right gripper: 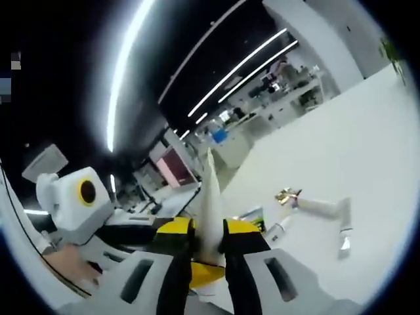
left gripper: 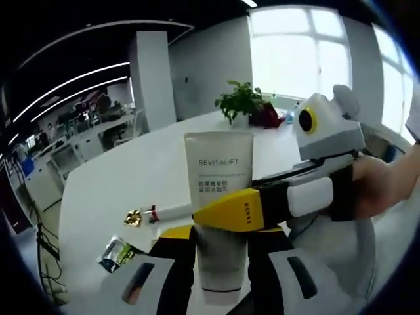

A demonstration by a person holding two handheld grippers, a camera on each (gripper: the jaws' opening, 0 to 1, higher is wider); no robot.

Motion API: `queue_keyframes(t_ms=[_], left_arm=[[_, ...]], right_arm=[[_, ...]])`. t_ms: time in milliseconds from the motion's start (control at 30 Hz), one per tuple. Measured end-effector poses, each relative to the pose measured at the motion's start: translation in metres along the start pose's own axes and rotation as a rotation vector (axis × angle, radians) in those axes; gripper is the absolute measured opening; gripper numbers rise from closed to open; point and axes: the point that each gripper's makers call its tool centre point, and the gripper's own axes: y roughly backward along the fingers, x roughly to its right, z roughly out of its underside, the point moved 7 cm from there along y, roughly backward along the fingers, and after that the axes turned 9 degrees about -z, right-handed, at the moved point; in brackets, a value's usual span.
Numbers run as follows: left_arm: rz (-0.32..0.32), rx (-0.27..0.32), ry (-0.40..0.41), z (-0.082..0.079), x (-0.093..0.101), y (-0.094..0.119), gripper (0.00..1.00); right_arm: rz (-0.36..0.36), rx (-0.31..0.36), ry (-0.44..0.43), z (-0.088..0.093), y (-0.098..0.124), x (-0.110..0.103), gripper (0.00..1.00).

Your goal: Arrange the skincare products in the storage area until every visible bottle or jar stands upright without overlapping.

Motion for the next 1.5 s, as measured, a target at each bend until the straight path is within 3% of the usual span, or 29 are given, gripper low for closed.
queue_keyframes(t_ms=[133, 567, 833, 1233, 1400, 1500], left_arm=[[-0.003, -0.012, 0.002, 0.004, 0.000, 0.000, 0.35], [0.022, 0.010, 0.023, 0.010, 0.004, 0.002, 0.36], [0.040, 0.018, 0.042, 0.018, 0.009, 0.001, 0.37], [0.142, 0.025, -0.004, 0.023, 0.008, 0.004, 0.36], [0.177, 0.019, -0.017, 0.028, 0.009, 0.005, 0.47], [0.178, 0.002, -0.031, 0.034, 0.006, 0.006, 0.49]], right_arm=[[0.024, -0.011, 0.058, 0.004, -0.001, 0.000, 0.16], [-0.002, -0.010, 0.067, 0.007, 0.005, 0.001, 0.13], [-0.015, -0.067, 0.119, 0.011, 0.009, 0.004, 0.12], [-0.074, -0.175, 0.295, 0.010, 0.014, 0.005, 0.11], [-0.092, -0.200, 0.328, 0.011, 0.017, 0.012, 0.11], [-0.092, -0.245, 0.352, 0.018, 0.019, 0.020, 0.11]])
